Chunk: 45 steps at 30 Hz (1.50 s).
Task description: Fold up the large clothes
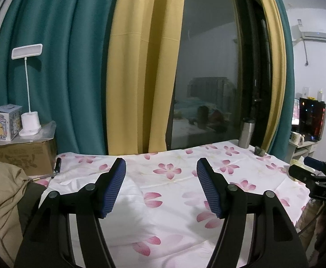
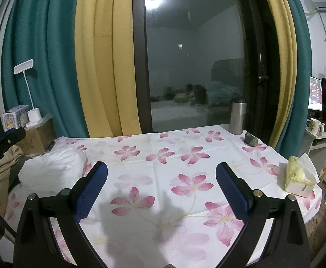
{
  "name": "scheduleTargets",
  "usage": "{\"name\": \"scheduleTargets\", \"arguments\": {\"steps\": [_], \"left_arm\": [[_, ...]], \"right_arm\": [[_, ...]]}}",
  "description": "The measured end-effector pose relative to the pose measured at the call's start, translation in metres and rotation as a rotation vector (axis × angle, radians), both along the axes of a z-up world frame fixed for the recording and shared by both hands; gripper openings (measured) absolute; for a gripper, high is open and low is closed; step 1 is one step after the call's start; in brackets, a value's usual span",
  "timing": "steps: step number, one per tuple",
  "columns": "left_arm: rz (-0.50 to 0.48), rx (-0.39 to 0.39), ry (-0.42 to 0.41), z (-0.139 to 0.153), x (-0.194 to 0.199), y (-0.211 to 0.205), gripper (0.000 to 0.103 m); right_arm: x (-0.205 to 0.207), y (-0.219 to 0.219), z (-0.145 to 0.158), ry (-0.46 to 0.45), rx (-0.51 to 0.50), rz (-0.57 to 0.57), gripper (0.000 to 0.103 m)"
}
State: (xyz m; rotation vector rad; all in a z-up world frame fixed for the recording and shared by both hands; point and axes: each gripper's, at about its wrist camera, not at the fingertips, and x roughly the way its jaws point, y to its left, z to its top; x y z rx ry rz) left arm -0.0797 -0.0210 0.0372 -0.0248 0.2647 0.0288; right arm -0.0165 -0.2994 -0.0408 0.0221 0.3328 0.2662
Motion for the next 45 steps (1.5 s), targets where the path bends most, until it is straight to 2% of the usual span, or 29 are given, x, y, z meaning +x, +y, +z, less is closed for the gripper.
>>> {"name": "scheduleTargets", "arguments": {"steps": [45], "left_arm": [[-0.04, -0.001, 0.007, -0.0037, 0.0021, 0.0069, 0.069]], "right_arm": [[0.0022, 0.004, -0.0011, 0.009, -0.017, 0.011, 0.097]]}}
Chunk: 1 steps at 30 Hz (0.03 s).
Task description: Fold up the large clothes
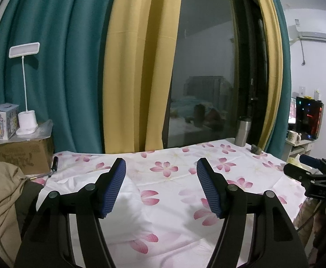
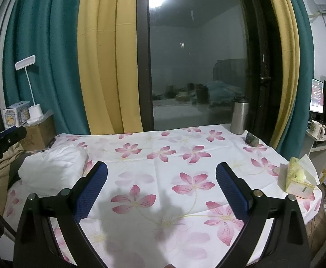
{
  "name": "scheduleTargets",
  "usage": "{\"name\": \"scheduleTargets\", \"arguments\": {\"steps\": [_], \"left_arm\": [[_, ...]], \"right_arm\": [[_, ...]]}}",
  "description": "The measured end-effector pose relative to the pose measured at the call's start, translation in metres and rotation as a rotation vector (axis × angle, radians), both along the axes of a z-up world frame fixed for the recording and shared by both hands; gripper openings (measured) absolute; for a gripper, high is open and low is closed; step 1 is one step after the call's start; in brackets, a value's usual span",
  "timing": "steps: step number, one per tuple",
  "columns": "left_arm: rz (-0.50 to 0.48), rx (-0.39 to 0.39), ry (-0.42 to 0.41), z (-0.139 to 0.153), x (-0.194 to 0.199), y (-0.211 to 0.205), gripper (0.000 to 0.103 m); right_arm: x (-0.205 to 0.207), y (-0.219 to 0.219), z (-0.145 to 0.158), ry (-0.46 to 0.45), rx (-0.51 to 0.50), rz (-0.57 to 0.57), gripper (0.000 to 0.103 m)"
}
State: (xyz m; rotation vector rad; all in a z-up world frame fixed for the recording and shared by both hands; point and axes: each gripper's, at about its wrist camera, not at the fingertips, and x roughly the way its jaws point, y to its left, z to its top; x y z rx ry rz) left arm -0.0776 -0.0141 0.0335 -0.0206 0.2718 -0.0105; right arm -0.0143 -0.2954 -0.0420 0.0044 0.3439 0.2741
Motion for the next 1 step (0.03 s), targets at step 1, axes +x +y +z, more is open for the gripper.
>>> {"name": "scheduleTargets", "arguments": {"steps": [1], "left_arm": [[-0.003, -0.001, 0.001, 0.0001, 0.0004, 0.0006, 0.069]], "right_arm": [[-0.0001, -0.0007, -0.0004, 0.0, 0.001, 0.0, 0.097]]}}
